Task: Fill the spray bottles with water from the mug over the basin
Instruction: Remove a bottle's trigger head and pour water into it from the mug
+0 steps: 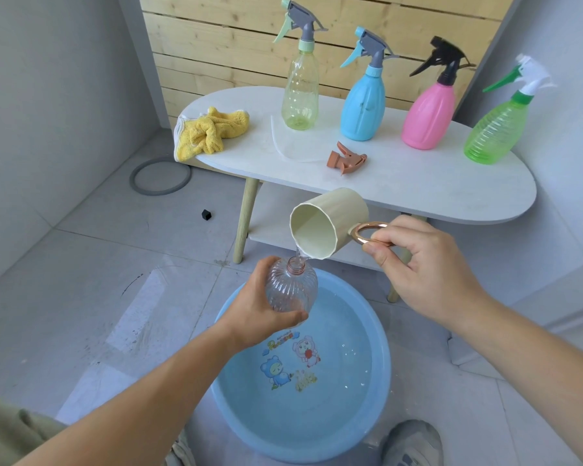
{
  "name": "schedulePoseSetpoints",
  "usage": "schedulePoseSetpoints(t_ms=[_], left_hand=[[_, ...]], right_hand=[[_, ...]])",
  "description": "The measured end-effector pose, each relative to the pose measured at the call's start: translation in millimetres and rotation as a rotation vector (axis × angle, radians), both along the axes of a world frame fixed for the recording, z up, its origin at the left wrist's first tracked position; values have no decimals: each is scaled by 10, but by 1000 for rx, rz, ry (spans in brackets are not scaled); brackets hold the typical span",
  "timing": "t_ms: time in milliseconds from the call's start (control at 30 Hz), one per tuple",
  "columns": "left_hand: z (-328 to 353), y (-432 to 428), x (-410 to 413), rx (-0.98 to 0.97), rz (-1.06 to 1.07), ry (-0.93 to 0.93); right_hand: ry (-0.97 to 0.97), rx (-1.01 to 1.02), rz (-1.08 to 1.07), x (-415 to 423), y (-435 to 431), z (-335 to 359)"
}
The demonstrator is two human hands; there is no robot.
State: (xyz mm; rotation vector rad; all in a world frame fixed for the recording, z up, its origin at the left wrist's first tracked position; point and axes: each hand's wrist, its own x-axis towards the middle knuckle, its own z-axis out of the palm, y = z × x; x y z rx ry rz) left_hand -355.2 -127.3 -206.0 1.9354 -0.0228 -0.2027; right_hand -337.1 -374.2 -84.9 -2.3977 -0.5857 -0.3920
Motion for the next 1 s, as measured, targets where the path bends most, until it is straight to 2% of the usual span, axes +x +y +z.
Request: schedulePoseSetpoints(t_ms=[433,1000], left_hand=[[22,-1,-16,20,-6,13],[15,-7,-19,33,-3,28]], right_hand=[[-29,-43,13,-14,10,8],[-178,-132,45,17,17,-51]])
